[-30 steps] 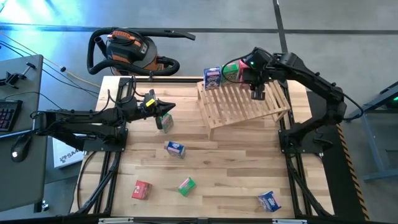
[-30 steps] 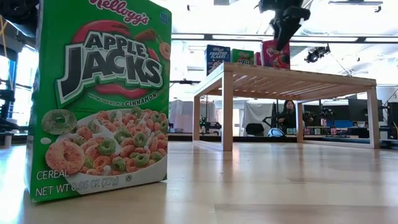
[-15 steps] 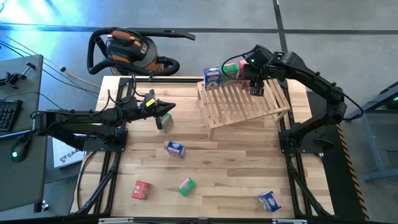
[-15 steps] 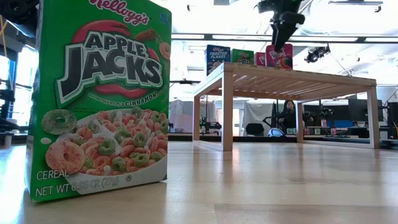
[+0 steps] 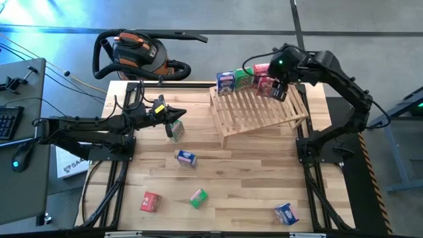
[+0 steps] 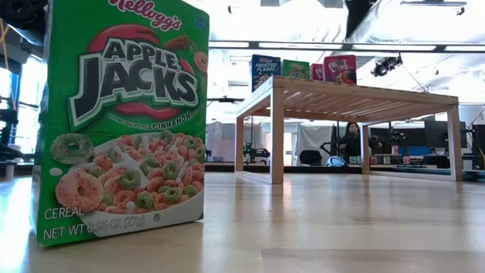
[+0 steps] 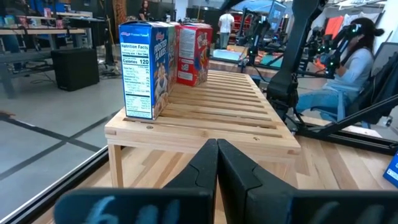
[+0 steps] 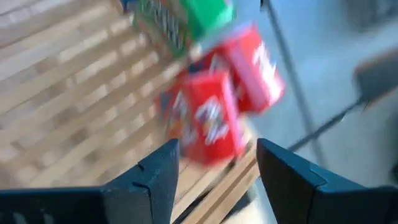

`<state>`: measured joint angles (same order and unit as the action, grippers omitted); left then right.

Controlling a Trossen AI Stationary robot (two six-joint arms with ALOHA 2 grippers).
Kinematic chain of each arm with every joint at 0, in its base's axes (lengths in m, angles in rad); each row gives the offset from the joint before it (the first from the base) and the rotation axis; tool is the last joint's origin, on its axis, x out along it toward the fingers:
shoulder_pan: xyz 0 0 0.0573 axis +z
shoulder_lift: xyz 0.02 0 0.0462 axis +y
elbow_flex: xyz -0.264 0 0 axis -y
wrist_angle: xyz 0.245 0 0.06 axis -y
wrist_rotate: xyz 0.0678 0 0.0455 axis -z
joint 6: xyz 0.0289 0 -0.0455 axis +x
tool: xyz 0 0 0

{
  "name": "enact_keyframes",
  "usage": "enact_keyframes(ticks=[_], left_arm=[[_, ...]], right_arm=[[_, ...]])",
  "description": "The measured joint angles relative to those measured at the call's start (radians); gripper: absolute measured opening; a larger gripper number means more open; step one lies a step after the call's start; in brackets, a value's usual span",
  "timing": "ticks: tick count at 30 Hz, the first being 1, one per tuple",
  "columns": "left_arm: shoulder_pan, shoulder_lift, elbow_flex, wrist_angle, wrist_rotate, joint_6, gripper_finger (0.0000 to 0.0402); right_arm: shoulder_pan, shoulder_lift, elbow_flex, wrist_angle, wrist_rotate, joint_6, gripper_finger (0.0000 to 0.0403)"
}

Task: Stack cereal on shelf
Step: Put the top red cereal box on the shelf aligned with the other red cereal box

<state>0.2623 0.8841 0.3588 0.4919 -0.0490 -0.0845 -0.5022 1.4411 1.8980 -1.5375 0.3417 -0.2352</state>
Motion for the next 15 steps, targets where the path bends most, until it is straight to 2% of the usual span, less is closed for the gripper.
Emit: enact_keyframes(ticks=[3, 7, 15], left_arm=[[0.0, 0.0, 0.0, -0.001, 0.0, 0.002, 0.0], [0.0, 0.0, 0.0, -0.002, 0.0, 0.01, 0.0], [0.0, 0.0, 0.0, -0.01, 0.0, 0.01, 0.0]], right_arm=[[-0.002, -0.008, -0.041, -0.026, 0.021, 0.152, 0.0157], [-0.017, -0.016, -0.145, -0.032, 0.033, 0.249, 0.011], [-0.053, -0.016, -0.331, 0.033, 0.122, 0.34, 0.0037]])
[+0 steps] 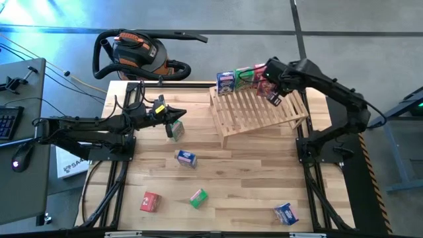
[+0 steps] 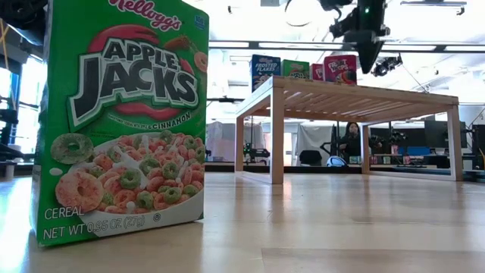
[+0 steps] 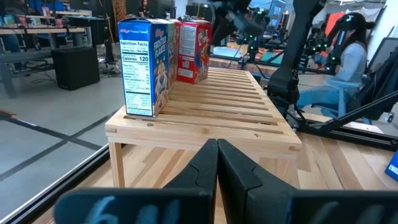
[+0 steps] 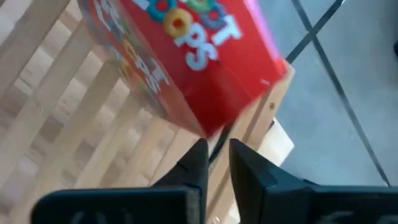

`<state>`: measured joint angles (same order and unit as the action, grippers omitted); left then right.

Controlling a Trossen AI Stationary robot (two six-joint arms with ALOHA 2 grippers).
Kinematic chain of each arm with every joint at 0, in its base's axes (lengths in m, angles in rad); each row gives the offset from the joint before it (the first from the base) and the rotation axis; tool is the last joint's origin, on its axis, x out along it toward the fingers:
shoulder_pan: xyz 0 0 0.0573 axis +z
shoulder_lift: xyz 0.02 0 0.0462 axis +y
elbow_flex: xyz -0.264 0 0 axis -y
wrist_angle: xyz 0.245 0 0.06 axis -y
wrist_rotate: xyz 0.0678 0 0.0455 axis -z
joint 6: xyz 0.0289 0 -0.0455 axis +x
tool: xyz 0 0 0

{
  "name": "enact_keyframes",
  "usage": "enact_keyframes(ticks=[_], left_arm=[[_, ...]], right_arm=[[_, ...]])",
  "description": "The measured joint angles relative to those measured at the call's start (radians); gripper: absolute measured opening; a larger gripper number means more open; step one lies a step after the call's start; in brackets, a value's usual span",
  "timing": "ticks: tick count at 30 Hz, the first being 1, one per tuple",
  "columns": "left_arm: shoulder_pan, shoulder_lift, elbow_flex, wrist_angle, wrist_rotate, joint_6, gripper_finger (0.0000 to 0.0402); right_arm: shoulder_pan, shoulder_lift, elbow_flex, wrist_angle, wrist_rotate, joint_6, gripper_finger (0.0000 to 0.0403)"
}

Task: Stack cereal on shelf
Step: Put the top red cereal box on the shelf aligned with the other red cereal box, then put the bottom green cereal box on the shelf aligned with the other green cereal box

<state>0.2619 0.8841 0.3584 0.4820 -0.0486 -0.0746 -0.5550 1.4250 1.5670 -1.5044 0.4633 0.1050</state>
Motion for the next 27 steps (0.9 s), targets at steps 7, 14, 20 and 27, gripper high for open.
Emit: enact_keyframes(ticks=[7, 14, 20, 27], left_arm=[[0.0, 0.0, 0.0, 0.001, 0.0, 0.0, 0.0], [0.0, 0.0, 0.0, 0.001, 0.0, 0.001, 0.0], [0.0, 0.0, 0.0, 0.001, 0.0, 0.007, 0.0], [0.0, 0.0, 0.0, -0.007, 0.0, 0.007, 0.0]], right_arm=[[-0.015, 0.0, -0.06, 0.152, 0.001, -0.04, 0.0021], [-0.021, 0.0, -0.06, 0.201, 0.034, -0.085, 0.0021], [-0.021, -0.006, -0.06, 0.209, 0.052, -0.113, 0.0021], [0.029, -0.068, 0.008, 0.127, 0.064, -0.076, 0.002]])
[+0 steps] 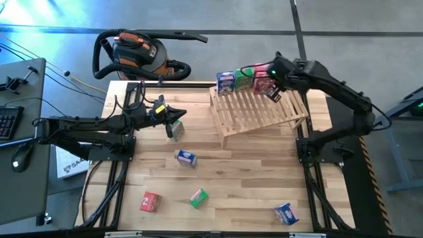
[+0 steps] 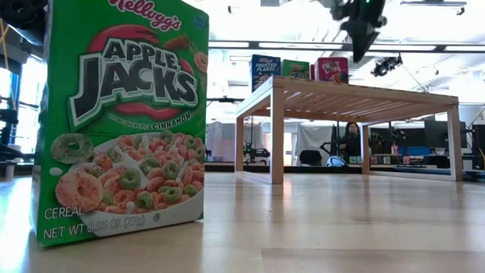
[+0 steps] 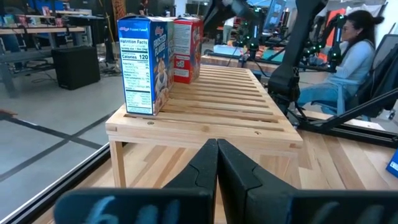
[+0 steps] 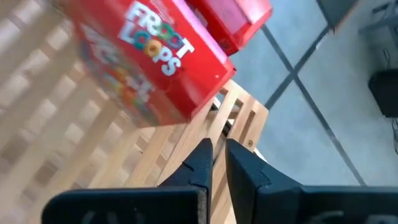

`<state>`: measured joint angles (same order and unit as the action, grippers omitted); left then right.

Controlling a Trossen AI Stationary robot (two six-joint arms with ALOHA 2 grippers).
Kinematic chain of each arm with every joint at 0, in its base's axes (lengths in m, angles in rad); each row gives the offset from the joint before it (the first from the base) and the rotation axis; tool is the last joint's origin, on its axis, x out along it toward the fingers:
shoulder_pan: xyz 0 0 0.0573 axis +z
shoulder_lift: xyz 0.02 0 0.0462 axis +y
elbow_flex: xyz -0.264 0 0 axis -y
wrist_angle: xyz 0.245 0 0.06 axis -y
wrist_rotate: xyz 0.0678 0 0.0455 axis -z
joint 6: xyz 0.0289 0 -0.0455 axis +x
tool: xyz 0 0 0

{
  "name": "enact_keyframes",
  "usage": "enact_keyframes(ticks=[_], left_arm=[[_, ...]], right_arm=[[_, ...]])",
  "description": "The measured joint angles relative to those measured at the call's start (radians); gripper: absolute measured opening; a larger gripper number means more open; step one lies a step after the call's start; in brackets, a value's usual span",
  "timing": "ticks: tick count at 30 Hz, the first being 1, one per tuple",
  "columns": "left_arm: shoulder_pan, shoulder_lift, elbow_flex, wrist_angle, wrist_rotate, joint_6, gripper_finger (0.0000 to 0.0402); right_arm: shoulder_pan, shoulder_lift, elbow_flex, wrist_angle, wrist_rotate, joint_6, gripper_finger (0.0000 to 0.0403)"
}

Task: Stack cereal on shelf
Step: Put the bottom green cereal box on the shelf aligned with the other green cereal box

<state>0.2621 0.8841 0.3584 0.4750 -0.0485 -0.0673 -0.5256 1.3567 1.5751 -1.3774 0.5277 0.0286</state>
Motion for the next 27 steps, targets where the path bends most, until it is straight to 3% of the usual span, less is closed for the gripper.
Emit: enact_keyframes(ticks=[4, 8, 17, 23, 27], left_arm=[[0.0, 0.005, 0.0, -0.003, 0.0, -0.006, 0.0], [0.0, 0.005, 0.0, -0.006, 0.0, -0.007, 0.0], [0.0, 0.005, 0.0, 0.001, 0.0, -0.008, 0.0], [-0.006, 0.005, 0.0, -0.022, 0.005, -0.107, 0.0001], [-0.031, 0.005, 0.0, -0.055, 0.002, -0.119, 0.0021]], right_arm=[[0.08, -0.088, -0.033, 0.028, 0.0, 0.03, 0.0011], [0.197, -0.196, -0.157, 0.162, -0.011, 0.052, 0.0002], [0.507, -0.405, -0.565, 0.77, -0.07, 0.06, 0.0], [0.643, -0.413, -0.786, 1.152, -0.075, 0.016, 0.0], [0.688, -0.406, -0.884, 1.282, -0.075, 0.019, 0.0]])
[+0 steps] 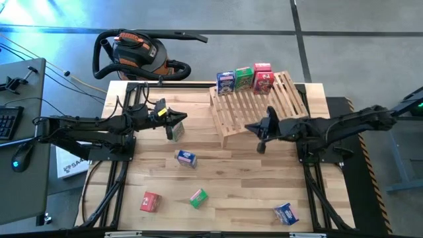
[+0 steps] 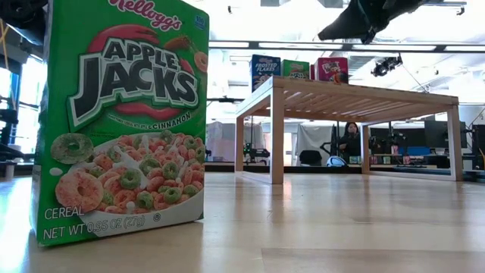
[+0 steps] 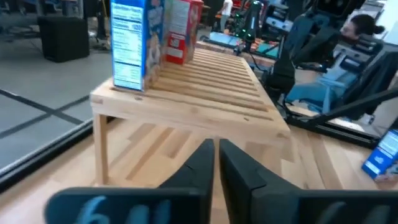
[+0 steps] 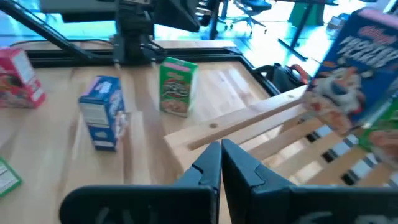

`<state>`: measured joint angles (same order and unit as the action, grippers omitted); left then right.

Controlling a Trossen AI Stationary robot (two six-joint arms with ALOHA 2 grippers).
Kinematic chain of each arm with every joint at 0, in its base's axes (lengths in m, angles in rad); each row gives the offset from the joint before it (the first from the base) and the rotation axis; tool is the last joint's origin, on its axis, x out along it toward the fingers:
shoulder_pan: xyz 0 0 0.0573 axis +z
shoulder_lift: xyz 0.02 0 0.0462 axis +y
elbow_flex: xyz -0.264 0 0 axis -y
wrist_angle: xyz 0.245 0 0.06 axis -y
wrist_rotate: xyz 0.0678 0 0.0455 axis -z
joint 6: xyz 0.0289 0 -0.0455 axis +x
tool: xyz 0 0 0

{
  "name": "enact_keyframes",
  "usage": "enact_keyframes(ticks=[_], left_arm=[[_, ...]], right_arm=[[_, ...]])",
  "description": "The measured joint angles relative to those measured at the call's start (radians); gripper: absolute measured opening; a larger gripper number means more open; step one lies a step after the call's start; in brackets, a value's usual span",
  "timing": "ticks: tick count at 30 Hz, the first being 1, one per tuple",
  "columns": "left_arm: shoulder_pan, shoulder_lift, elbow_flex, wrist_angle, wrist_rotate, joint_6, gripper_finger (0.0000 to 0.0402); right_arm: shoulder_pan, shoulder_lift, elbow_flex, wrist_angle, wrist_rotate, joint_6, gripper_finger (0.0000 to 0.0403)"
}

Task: Stack cereal on shelf
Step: Put the bottom green cereal box on the shelf aligned with the other green cereal box

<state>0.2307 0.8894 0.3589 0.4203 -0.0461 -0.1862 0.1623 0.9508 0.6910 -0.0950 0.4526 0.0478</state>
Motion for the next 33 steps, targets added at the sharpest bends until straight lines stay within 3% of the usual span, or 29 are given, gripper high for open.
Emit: enact_keyframes(ticks=[10, 18, 26, 33], left_arm=[[-0.075, 0.0, 0.133, -0.367, -0.148, -0.047, 0.0121], [-0.178, 0.0, 0.148, -0.341, -0.146, -0.004, 0.0136], [-0.211, 0.009, 0.119, -0.247, -0.193, 0.048, 0.0089], [-0.212, 0.063, 0.099, -0.173, -0.192, 0.086, 0.0047]], right_arm=[[0.047, -0.001, -0.034, 0.049, 0.005, -0.011, 0.0], [0.081, 0.092, -0.032, 0.158, -0.161, -0.027, 0.0012], [0.151, 0.335, 0.097, 0.196, -0.276, 0.006, 0.0114], [0.233, 0.573, 0.318, 0.167, -0.401, 0.005, 0.0225]])
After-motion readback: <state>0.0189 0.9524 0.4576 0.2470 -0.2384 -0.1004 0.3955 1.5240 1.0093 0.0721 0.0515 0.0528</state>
